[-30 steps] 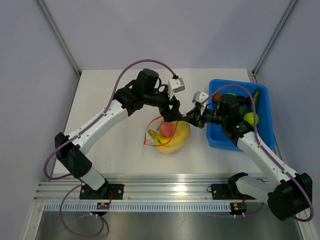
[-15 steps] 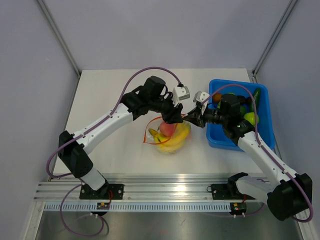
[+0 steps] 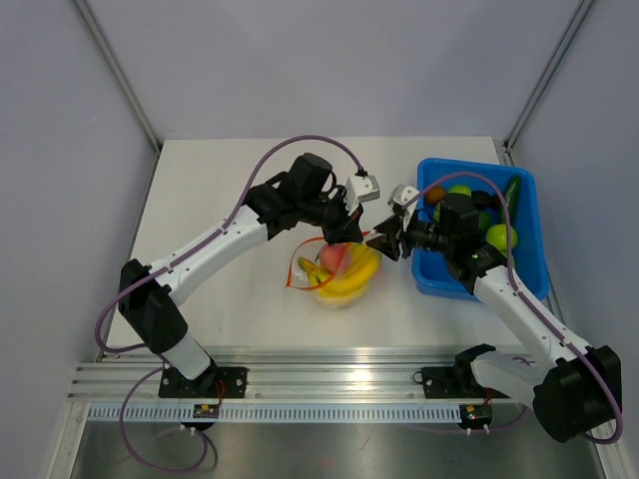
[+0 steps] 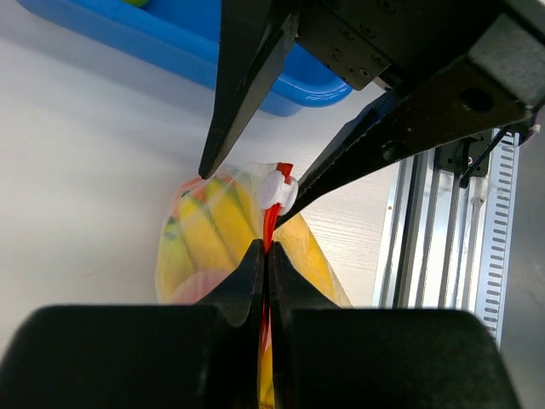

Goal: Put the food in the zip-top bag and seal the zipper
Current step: Zip the zipper food storage bag at the center of the board.

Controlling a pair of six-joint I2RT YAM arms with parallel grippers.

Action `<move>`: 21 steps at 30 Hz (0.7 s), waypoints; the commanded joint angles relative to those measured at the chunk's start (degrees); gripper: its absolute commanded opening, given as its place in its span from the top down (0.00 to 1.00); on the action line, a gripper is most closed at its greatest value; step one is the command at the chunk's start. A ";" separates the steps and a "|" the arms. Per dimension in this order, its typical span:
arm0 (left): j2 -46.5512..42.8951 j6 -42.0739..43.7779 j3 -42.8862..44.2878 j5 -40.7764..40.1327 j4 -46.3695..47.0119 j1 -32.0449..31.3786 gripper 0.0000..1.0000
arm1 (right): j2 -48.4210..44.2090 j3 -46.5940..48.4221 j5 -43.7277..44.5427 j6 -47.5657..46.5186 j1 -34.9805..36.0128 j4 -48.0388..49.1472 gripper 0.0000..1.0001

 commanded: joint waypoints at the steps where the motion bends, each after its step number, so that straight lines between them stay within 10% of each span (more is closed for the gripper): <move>1: -0.51 1.20 -0.11 0.91 0.35 -0.13 1.00 | -0.78 -0.78 1.15 1.31 -0.69 5.09 0.53; 5: -0.60 1.38 -0.20 1.00 -0.08 -0.13 1.00 | -0.70 -1.48 -0.87 2.63 -1.13 7.57 0.71; 15: -0.42 1.64 0.06 1.00 -0.70 -0.13 1.00 | -3.59 -0.78 -3.59 3.25 -1.13 6.96 0.69; 21: -0.51 1.55 0.76 1.62 -0.79 -0.13 1.00 | -2.89 0.01 -6.14 2.28 -1.13 5.37 0.90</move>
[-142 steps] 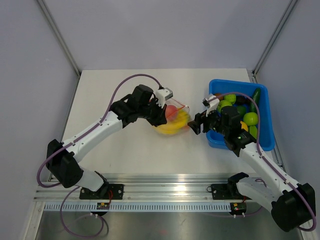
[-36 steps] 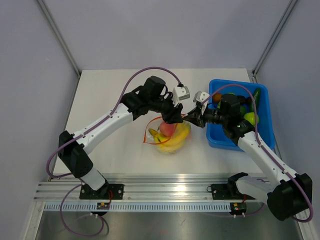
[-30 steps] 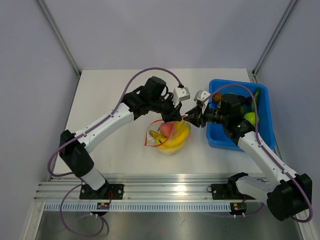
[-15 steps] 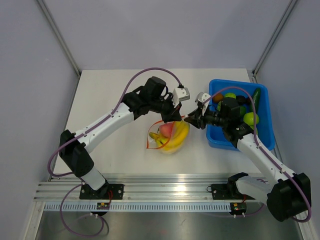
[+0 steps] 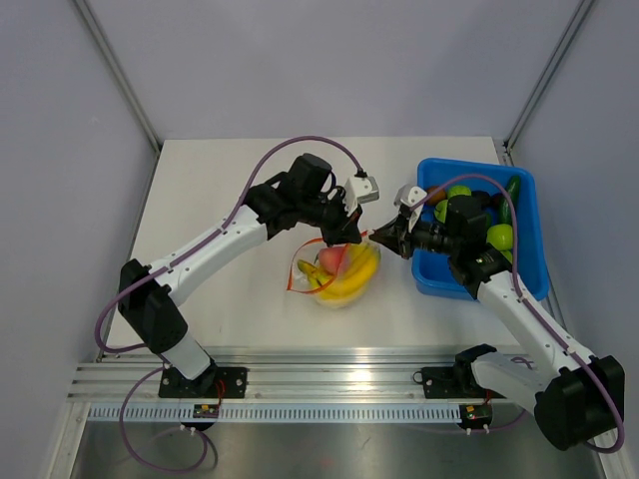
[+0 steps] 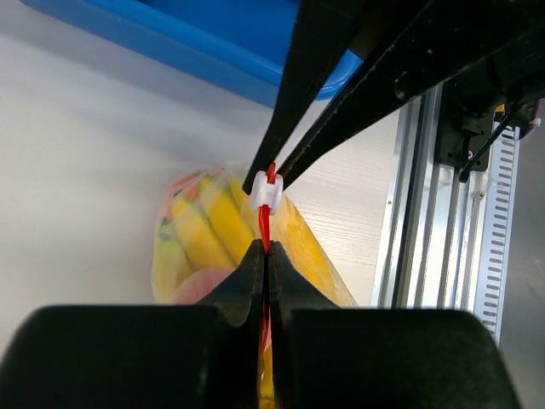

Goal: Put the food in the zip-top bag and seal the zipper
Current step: Zip the zipper food storage bag at the center of the board.

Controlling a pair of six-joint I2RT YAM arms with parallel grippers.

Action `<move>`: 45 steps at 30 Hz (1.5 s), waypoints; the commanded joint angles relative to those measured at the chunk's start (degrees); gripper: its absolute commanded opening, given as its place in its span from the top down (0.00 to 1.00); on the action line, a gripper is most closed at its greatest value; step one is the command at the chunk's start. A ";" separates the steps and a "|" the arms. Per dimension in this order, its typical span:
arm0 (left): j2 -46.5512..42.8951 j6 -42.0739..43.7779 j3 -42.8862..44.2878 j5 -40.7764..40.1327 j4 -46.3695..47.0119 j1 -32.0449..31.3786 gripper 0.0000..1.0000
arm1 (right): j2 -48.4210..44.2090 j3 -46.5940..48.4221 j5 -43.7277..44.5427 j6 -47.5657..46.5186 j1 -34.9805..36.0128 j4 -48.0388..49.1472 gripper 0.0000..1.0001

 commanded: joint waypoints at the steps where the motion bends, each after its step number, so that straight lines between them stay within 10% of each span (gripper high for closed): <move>1: -0.51 0.77 0.85 1.46 0.20 -0.16 1.00 | 0.30 1.69 -3.45 -0.36 -0.32 1.72 0.95; 4: -0.69 0.68 0.94 0.94 0.20 -0.16 1.00 | 1.09 2.13 -4.68 -0.01 -0.32 1.28 1.00; 8: -1.03 0.59 1.99 -1.17 -0.68 -0.16 0.61 | 0.39 1.79 -4.78 0.69 -0.32 2.07 1.00; 11: -1.21 0.16 2.70 -1.09 -0.16 -0.16 0.53 | -0.92 0.64 -3.99 1.65 -0.32 3.74 1.00; 24: 2.39 -4.33 6.74 9.28 2.39 -0.33 0.61 | -2.68 0.20 -2.67 1.92 -0.32 3.57 1.00; 36: 4.06 -3.89 7.71 10.25 1.16 -0.77 0.90 | -1.72 0.55 -2.76 1.74 -0.32 3.48 1.00; 45: 4.41 -5.21 8.59 9.20 1.51 -0.77 0.73 | -0.75 1.08 -2.93 1.31 -0.41 2.78 1.00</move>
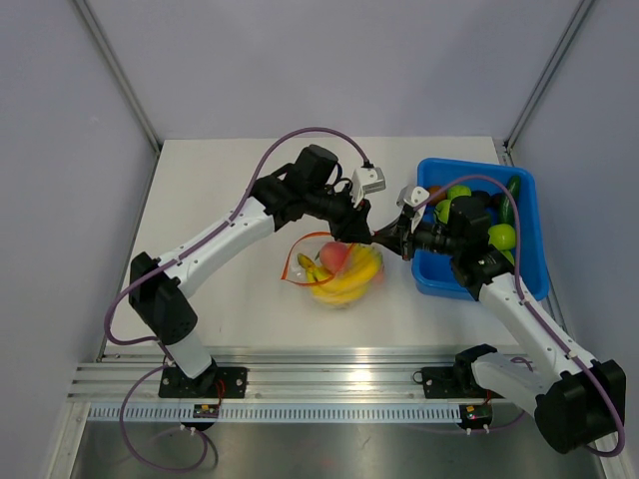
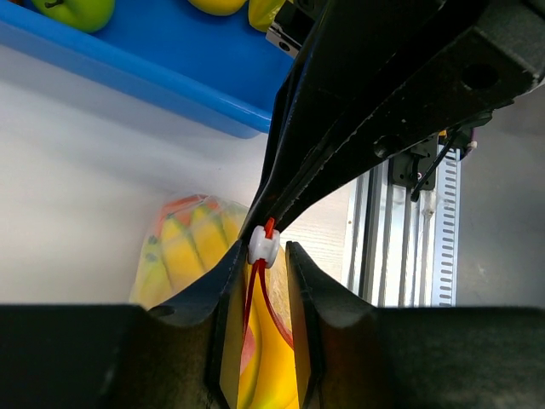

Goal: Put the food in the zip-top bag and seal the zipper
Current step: Zip the zipper food storage bag at the center of the board.

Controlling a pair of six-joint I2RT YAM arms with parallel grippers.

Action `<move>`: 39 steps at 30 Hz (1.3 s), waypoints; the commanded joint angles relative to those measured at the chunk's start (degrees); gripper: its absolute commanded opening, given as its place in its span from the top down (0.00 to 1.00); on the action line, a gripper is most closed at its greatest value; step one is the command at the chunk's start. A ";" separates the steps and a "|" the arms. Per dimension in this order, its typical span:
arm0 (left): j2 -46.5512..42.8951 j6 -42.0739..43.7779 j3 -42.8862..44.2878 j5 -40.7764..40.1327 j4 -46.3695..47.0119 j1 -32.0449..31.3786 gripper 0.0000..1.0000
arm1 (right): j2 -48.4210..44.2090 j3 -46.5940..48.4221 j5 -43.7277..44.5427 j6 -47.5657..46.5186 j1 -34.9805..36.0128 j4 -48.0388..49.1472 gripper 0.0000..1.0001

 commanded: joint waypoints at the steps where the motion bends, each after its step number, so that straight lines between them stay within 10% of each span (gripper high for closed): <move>1: 0.43 -0.88 2.86 2.75 2.39 -0.86 0.73 | 0.36 1.41 -0.68 -0.57 -0.08 2.32 1.00; 33: -0.09 -2.99 2.95 3.89 4.06 -0.86 0.72 | 1.07 1.76 -0.86 -0.66 -0.08 1.53 1.00; 39: -0.09 -2.82 2.86 3.54 3.44 -0.77 1.00 | 0.63 1.67 -0.42 -0.75 -0.08 1.35 1.00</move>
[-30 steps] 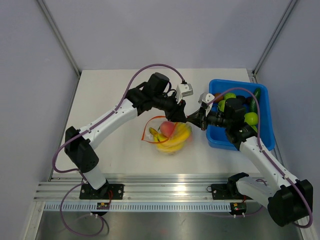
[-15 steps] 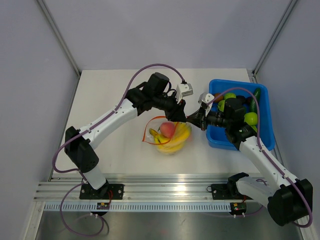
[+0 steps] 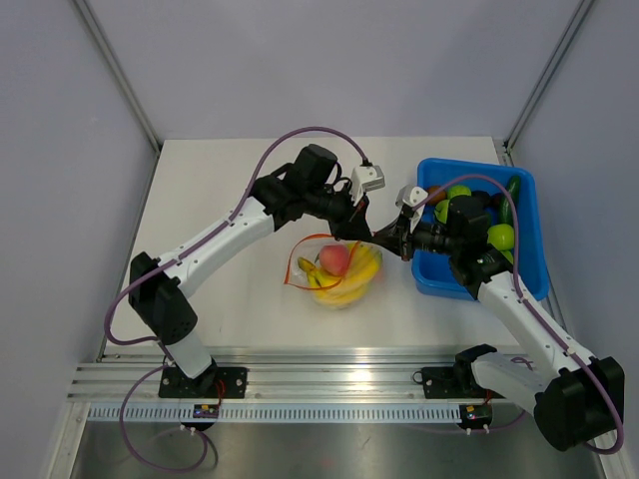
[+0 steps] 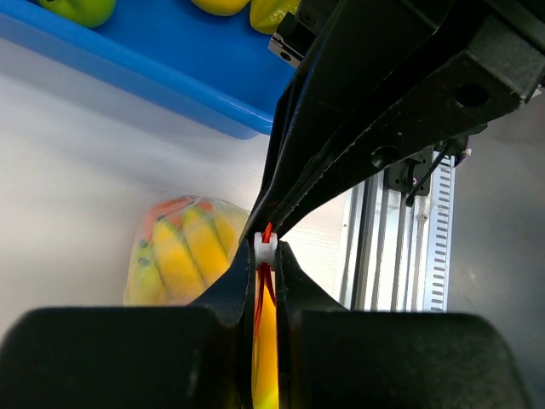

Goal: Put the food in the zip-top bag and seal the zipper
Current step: Zip the zipper food storage bag at the center of the board.

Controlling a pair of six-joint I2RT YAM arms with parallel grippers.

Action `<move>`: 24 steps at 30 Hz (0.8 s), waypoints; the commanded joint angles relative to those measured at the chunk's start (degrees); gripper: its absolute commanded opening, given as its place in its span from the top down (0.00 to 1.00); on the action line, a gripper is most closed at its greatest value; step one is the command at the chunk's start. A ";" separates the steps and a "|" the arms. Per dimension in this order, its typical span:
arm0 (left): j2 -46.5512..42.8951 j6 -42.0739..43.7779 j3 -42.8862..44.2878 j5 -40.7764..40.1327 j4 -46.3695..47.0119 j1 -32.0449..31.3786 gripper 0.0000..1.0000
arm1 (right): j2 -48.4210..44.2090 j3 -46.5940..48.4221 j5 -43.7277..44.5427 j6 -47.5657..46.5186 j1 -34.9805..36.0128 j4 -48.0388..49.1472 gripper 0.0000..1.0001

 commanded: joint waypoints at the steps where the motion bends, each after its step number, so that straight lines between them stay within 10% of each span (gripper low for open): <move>1: -0.27 -0.54 2.69 3.76 2.99 -0.92 1.00 | -0.53 1.56 0.85 -0.64 -0.06 1.64 1.00; 24: -7.56 2.09 -8.21 -3.95 0.01 4.61 1.00 | -0.88 0.07 26.42 14.03 -6.65 8.58 1.00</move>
